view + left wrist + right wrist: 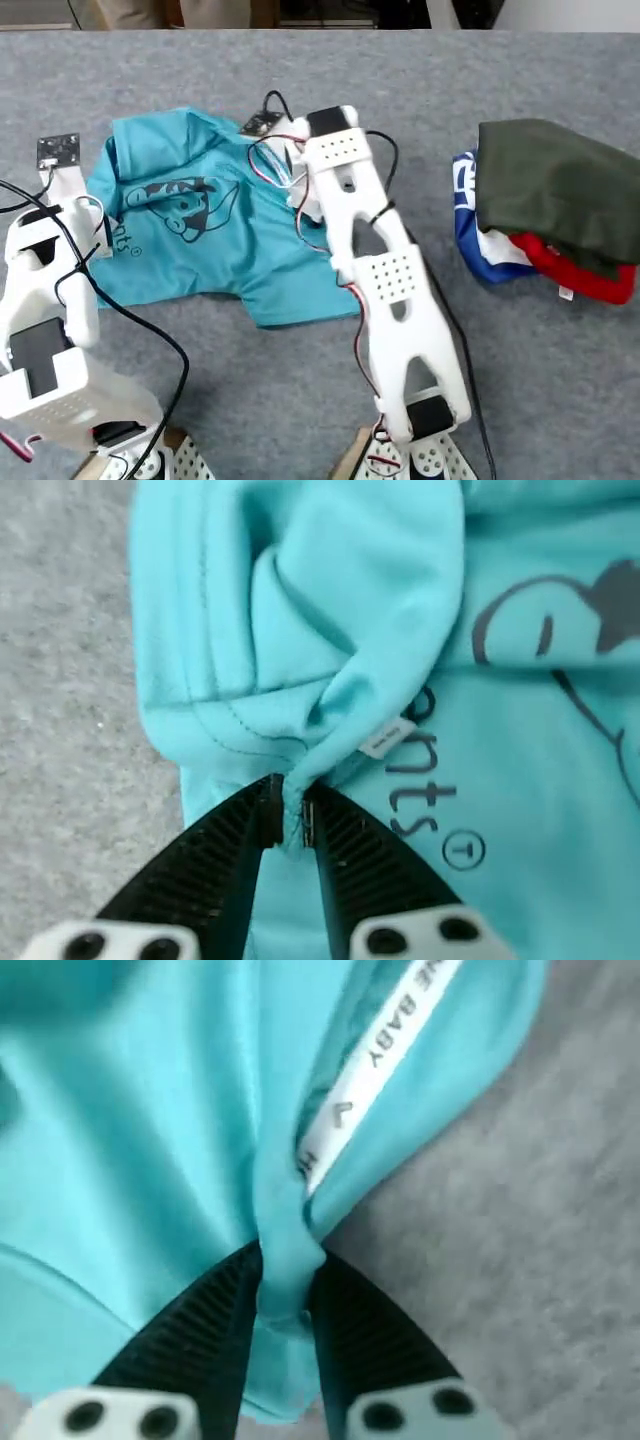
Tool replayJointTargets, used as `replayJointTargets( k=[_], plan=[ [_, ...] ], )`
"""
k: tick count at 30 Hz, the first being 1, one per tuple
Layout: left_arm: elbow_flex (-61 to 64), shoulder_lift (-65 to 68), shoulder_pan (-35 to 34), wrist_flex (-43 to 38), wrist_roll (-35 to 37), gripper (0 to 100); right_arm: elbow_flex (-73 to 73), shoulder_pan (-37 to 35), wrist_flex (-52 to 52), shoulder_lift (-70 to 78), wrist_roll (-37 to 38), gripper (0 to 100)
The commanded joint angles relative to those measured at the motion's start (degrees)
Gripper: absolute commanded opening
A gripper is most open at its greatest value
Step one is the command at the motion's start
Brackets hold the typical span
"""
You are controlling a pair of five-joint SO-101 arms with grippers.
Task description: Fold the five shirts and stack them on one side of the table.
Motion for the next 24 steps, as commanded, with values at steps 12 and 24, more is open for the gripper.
replayJointTargets(
  k=[12,24],
  plan=[
    [-1.14,-2.95,0.62,5.19,-4.75,2,52.79,12.62,-1.41,-37.93,5.10,0.2],
    [-1.58,-2.95,0.88,6.15,-4.84,2,61.85,11.65,-1.85,-58.24,5.80,26.7]
  ],
)
